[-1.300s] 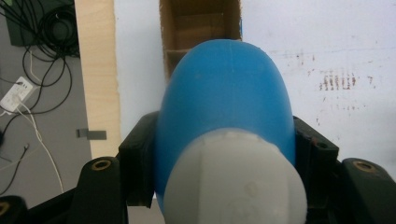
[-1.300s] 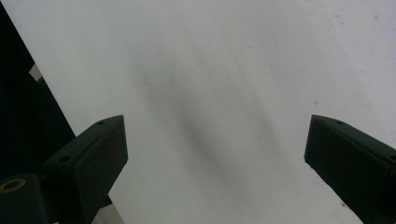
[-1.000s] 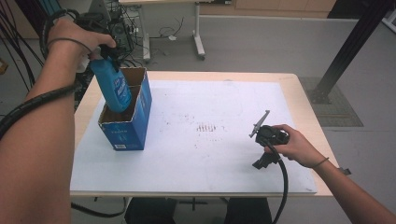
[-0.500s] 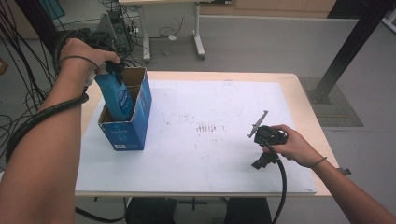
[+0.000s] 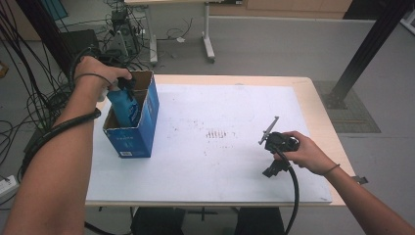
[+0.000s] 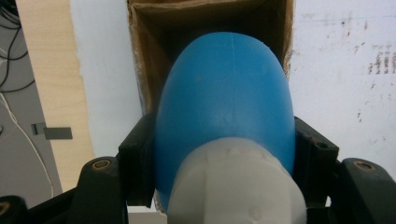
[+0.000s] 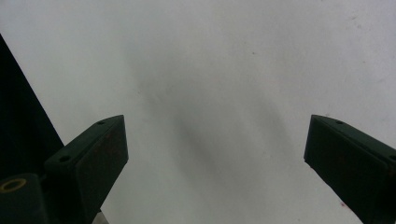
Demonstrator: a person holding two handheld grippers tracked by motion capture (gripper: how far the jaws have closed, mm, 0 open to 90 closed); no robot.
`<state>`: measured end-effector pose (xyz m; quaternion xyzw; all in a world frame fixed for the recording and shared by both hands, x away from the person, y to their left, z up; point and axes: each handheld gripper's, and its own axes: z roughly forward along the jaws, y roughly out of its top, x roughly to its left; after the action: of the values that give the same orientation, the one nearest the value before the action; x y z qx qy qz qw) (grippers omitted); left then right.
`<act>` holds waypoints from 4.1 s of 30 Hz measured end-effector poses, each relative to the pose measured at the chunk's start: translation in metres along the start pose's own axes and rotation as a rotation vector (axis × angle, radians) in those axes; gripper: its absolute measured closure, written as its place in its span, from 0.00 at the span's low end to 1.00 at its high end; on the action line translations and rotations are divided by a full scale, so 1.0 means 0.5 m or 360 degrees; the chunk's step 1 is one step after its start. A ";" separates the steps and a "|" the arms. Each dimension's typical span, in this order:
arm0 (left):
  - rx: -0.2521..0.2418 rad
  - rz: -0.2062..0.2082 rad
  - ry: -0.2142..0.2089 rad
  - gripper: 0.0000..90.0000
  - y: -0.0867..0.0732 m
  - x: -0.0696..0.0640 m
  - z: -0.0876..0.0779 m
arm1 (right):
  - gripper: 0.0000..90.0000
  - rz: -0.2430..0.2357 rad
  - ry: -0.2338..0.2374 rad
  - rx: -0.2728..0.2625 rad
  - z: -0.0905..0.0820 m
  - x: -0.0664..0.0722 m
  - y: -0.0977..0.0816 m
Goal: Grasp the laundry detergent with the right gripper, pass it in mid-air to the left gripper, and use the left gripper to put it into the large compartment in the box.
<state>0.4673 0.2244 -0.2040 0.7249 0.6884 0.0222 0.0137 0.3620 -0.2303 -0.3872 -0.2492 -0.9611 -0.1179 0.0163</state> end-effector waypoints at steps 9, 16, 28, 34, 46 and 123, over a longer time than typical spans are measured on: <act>0.0016 -0.0039 -0.0014 0.42 -0.002 0.007 0.049 | 0.07 -0.0004 -0.0007 -0.0015 -0.001 0.002 -0.002; 0.0041 -0.0045 -0.0003 0.42 -0.004 0.007 0.078 | 0.07 0.0017 -0.0005 -0.0020 0.001 0.000 -0.008; 0.0077 -0.0040 0.0000 0.42 -0.011 0.000 0.119 | 0.07 0.0012 -0.0004 -0.0019 0.003 0.004 -0.004; 0.0079 -0.0042 0.0004 0.42 -0.011 -0.002 0.120 | 0.07 0.0013 0.0001 -0.0020 0.006 0.003 -0.003; 0.0077 -0.0050 -0.0001 0.41 -0.012 0.000 0.121 | 0.07 0.0014 0.0007 -0.0022 0.009 0.004 -0.002; 0.0077 -0.0070 -0.0013 0.41 -0.017 0.003 0.121 | 0.06 -0.0001 -0.0012 -0.0022 0.015 0.003 0.002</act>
<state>0.4621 0.2267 -0.2647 0.7098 0.7044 0.0022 -0.0006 0.3612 -0.2271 -0.3940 -0.2494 -0.9604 -0.1236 0.0110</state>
